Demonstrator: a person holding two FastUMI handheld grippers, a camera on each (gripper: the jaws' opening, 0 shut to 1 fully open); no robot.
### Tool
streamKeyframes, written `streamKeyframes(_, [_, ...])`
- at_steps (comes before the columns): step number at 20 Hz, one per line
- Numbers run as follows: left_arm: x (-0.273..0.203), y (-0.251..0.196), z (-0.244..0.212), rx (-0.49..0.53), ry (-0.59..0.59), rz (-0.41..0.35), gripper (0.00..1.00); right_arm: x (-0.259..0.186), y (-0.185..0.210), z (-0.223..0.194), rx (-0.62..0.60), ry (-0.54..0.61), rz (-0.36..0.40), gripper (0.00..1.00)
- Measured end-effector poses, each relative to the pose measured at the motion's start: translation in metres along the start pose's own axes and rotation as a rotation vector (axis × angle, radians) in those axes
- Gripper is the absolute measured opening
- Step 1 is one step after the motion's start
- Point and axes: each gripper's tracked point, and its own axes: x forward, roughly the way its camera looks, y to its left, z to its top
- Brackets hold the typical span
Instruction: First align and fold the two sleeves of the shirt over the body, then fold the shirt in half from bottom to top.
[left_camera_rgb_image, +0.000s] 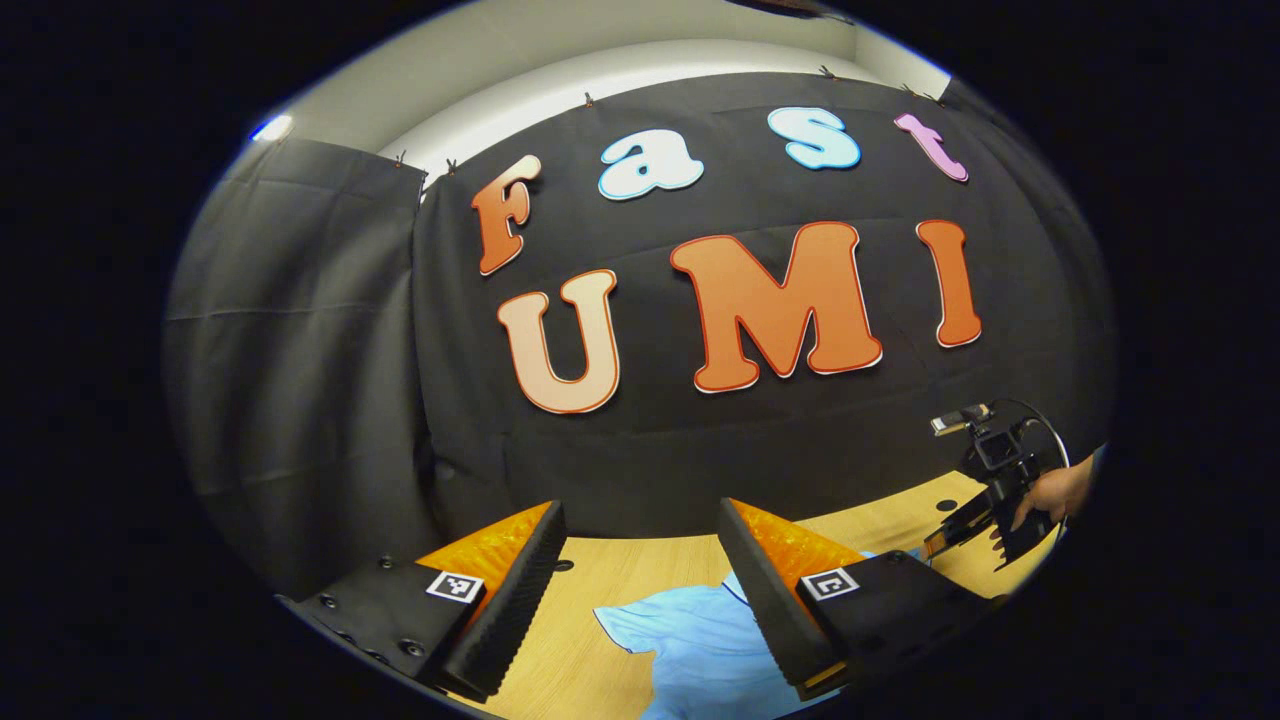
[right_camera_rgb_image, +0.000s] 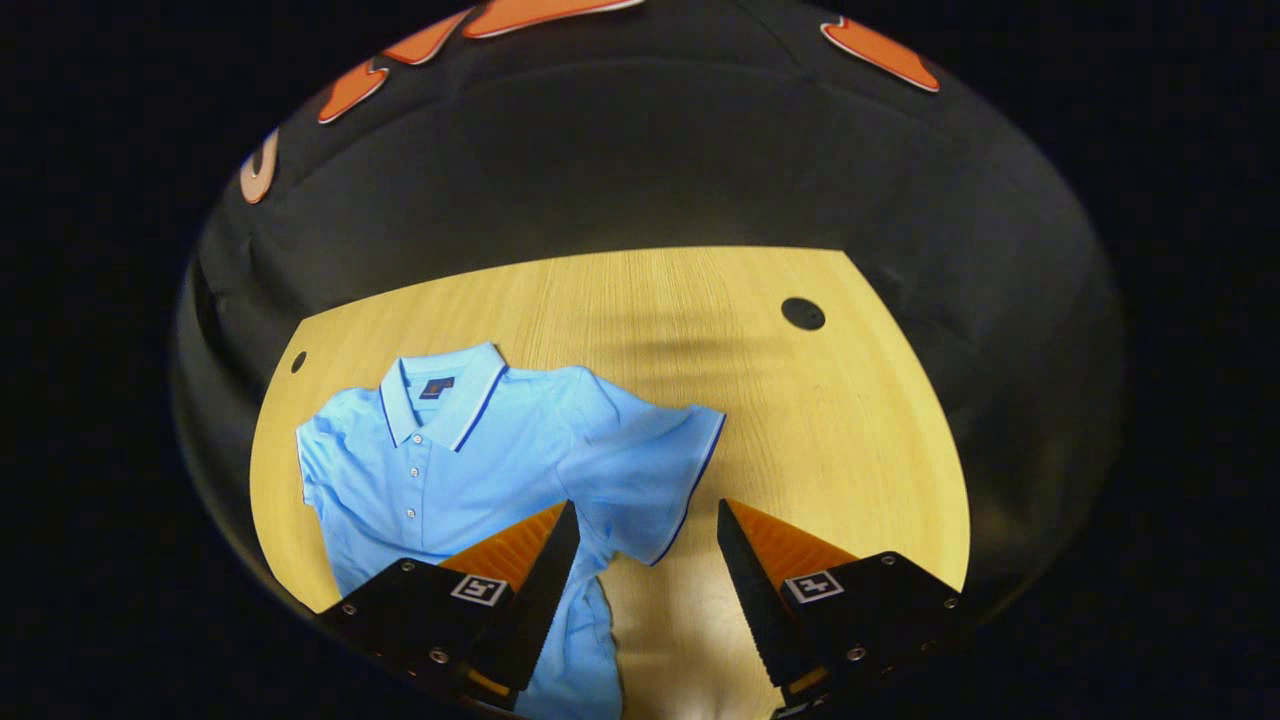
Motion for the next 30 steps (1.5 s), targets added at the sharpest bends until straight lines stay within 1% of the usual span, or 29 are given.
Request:
streamKeyframes(2, [-0.002, -0.004, 0.002, 0.011, -0.006, -0.002, 0.99, 0.020, -0.004, -0.006, 0.019, 0.053, -0.004, 0.81])
streamKeyframes(3, [-0.001, -0.009, 0.001, 0.018, 0.007, -0.013, 1.00, 0.028, -0.007, -0.010, 0.034, 0.079, -0.006, 0.78])
streamKeyframes(4, [-0.001, -0.013, -0.001, 0.023, 0.014, -0.013, 1.00, 0.035, -0.007, -0.013, 0.053, 0.103, -0.002, 0.77])
streamKeyframes(7, [-0.006, -0.019, -0.002, 0.025, 0.031, -0.017, 1.00, 0.052, -0.011, -0.015, 0.087, 0.146, -0.003, 0.71])
streamKeyframes(8, [-0.006, -0.020, -0.004, 0.026, 0.038, -0.015, 1.00, 0.056, -0.011, -0.016, 0.098, 0.160, -0.002, 0.65])
streamKeyframes(9, [-0.007, -0.020, -0.005, 0.027, 0.044, -0.010, 1.00, 0.060, -0.013, -0.017, 0.102, 0.172, -0.007, 0.65])
streamKeyframes(13, [-0.013, -0.019, -0.003, 0.038, 0.053, 0.012, 0.99, 0.074, -0.013, -0.021, 0.110, 0.206, -0.028, 0.53])
streamKeyframes(15, [-0.015, -0.019, -0.004, 0.042, 0.064, 0.019, 0.99, 0.077, -0.012, -0.016, 0.105, 0.194, -0.033, 0.52])
streamKeyframes(16, [-0.017, -0.019, -0.008, 0.043, 0.070, 0.021, 0.99, 0.077, -0.014, -0.015, 0.094, 0.194, -0.046, 0.45])
streamKeyframes(17, [-0.016, -0.021, -0.009, 0.044, 0.077, 0.022, 0.99, 0.078, -0.017, -0.016, 0.074, 0.190, -0.063, 0.51])
streamKeyframes(18, [-0.016, -0.022, -0.009, 0.045, 0.080, 0.022, 1.00, 0.077, -0.022, -0.014, 0.061, 0.185, -0.083, 0.42])
streamKeyframes(19, [-0.016, -0.023, -0.008, 0.046, 0.079, 0.021, 1.00, 0.078, -0.022, -0.015, 0.071, 0.187, -0.086, 0.26])
streamKeyframes(20, [-0.016, -0.025, -0.008, 0.048, 0.079, 0.017, 1.00, 0.078, -0.021, -0.014, 0.080, 0.190, -0.079, 0.18])
streamKeyframes(21, [-0.014, -0.027, -0.009, 0.047, 0.085, 0.009, 1.00, 0.078, -0.022, -0.015, 0.091, 0.192, -0.073, 0.16])
streamKeyframes(22, [-0.014, -0.028, -0.010, 0.044, 0.089, 0.005, 0.99, 0.077, -0.022, -0.014, 0.115, 0.200, -0.060, 0.15])
streamKeyframes(23, [-0.015, -0.030, -0.011, 0.042, 0.092, 0.000, 0.99, 0.077, -0.015, -0.013, 0.146, 0.203, -0.009, 0.11])
streamKeyframes(24, [-0.014, -0.031, -0.012, 0.042, 0.096, -0.002, 0.99, 0.075, -0.009, -0.010, 0.179, 0.202, 0.036, 0.08])
streamKeyframes(25, [-0.014, -0.030, -0.011, 0.041, 0.097, -0.003, 0.99, 0.073, -0.006, -0.004, 0.201, 0.185, 0.059, 0.06])
streamKeyframes(28, [-0.015, -0.031, -0.016, 0.036, 0.107, 0.001, 0.99, 0.063, 0.001, 0.022, 0.230, 0.087, 0.128, 0.04])
streamKeyframes(30, [-0.014, -0.030, -0.018, 0.033, 0.114, 0.006, 1.00, 0.062, 0.004, 0.025, 0.237, 0.082, 0.139, 0.04])
